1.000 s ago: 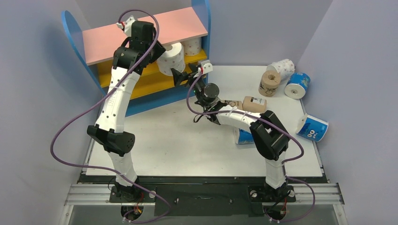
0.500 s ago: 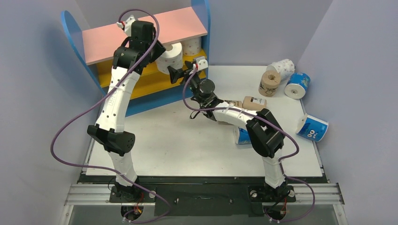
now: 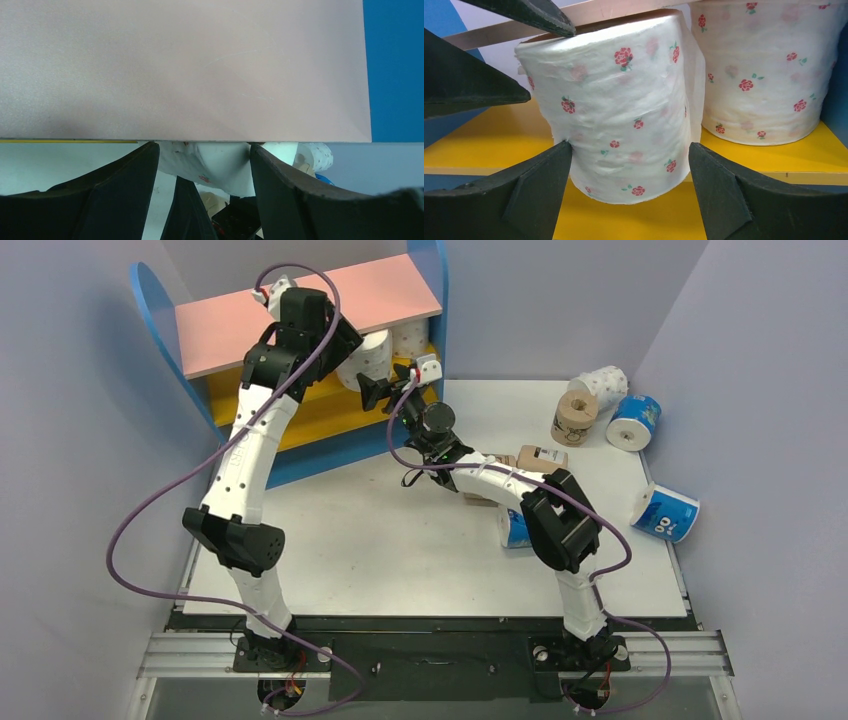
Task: Place and organize the paper towels onto the shelf
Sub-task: Place the paper towel on the shelf.
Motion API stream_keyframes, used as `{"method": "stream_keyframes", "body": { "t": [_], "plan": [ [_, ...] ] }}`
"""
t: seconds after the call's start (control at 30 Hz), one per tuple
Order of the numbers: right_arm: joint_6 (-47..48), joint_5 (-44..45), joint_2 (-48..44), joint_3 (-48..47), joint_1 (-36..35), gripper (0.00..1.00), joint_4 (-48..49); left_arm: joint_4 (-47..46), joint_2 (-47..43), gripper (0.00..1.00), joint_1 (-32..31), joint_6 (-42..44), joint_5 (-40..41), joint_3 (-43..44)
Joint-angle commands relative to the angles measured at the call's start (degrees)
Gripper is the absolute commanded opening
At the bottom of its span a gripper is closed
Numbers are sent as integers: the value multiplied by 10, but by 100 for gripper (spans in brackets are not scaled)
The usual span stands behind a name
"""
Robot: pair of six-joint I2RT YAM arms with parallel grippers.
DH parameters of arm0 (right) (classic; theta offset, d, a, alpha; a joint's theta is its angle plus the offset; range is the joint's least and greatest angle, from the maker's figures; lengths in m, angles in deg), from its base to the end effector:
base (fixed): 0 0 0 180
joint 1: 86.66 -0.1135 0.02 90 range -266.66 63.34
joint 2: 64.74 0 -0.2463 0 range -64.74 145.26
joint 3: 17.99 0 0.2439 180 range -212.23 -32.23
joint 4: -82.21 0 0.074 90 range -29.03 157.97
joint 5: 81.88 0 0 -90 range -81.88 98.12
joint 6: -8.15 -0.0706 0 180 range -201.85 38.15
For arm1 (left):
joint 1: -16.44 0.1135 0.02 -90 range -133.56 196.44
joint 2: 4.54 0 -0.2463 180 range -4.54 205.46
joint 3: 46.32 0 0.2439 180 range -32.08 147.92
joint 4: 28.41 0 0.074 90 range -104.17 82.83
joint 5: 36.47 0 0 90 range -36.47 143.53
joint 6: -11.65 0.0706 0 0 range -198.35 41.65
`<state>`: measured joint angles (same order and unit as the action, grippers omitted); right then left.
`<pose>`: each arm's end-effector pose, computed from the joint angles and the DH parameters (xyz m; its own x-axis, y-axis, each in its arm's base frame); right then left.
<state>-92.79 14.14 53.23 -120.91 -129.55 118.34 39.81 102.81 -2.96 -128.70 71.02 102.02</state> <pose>0.3755 0.3387 0.3196 0.1439 0.3913 -0.9090 -0.6442 0.7343 0.2141 0.3874 -0.1139 0.4439 -0.3252 -0.6640 -0.6733 -0.2910 0.7477 -0.5969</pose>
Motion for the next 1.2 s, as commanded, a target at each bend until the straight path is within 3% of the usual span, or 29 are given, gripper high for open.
{"method": "stream_keyframes", "body": {
  "t": [0.0,0.13,0.37,0.5,0.77,1.17],
  "plan": [
    [-1,9,-6,-27,4,82,15,-48,-60,65,0,1,-13,-30],
    [0,10,-9,-26,4,82,10,-81,-104,70,-3,2,-18,-94],
    [0,10,-13,-26,3,82,3,-121,-184,89,-17,17,-10,-166],
    [1,7,-12,-33,2,82,-6,-180,-252,98,-43,45,8,-262],
    [7,10,-4,-60,-2,82,-30,-313,-462,96,-58,81,-3,-540],
    [18,39,38,-126,-13,82,-63,-360,-677,97,-57,101,11,-754]
  ]
}}
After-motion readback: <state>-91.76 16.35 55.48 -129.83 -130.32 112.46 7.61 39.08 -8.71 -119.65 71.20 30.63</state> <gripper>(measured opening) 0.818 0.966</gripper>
